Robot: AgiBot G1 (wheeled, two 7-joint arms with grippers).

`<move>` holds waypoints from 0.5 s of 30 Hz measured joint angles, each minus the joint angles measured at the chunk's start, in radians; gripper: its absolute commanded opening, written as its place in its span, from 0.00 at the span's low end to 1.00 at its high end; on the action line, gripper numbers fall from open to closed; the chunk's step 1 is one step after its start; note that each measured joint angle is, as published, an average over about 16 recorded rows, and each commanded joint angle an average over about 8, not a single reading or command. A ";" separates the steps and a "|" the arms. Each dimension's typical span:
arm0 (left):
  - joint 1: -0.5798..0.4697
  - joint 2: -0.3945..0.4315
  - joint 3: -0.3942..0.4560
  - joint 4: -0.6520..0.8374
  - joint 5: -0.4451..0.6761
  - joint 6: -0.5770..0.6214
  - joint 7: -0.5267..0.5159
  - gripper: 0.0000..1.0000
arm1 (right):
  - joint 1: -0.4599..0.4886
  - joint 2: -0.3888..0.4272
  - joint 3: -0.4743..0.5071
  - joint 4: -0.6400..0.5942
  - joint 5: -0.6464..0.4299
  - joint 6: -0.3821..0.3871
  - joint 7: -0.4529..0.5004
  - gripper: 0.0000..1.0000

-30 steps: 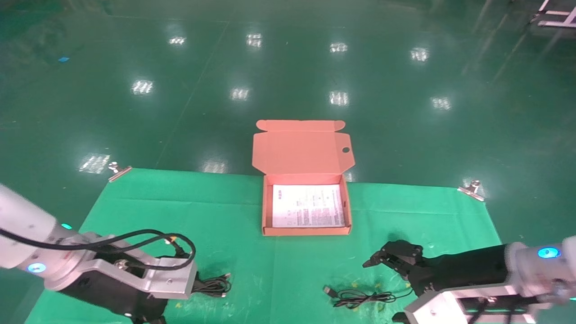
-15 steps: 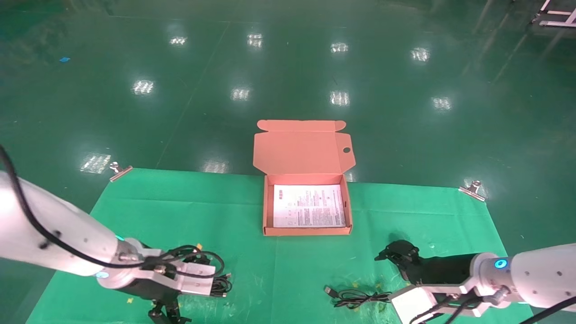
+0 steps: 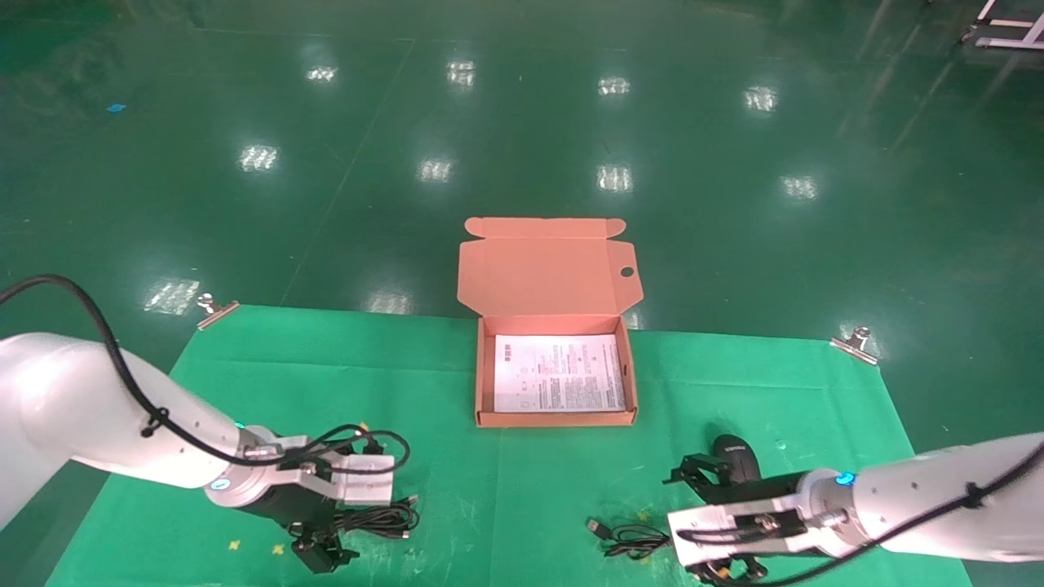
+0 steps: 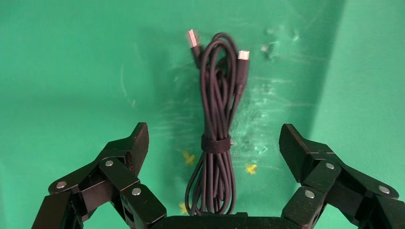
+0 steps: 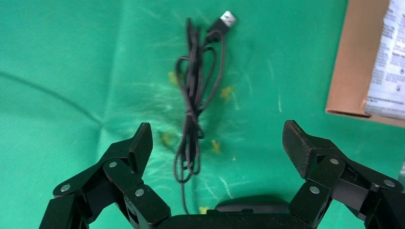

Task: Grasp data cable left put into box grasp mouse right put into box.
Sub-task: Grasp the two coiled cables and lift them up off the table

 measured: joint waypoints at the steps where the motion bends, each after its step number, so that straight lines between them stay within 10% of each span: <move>1: -0.001 0.008 -0.003 0.028 -0.005 -0.007 0.010 1.00 | 0.002 -0.009 -0.001 -0.019 -0.003 0.005 -0.001 1.00; 11: -0.019 0.075 -0.031 0.281 -0.061 -0.049 0.120 1.00 | 0.027 -0.069 -0.014 -0.172 -0.024 0.053 -0.056 1.00; 13: -0.023 0.085 -0.036 0.321 -0.070 -0.053 0.139 0.81 | 0.031 -0.076 -0.016 -0.193 -0.027 0.061 -0.068 0.97; 15: -0.027 0.094 -0.040 0.358 -0.079 -0.057 0.157 0.56 | 0.033 -0.083 -0.017 -0.213 -0.029 0.069 -0.079 0.72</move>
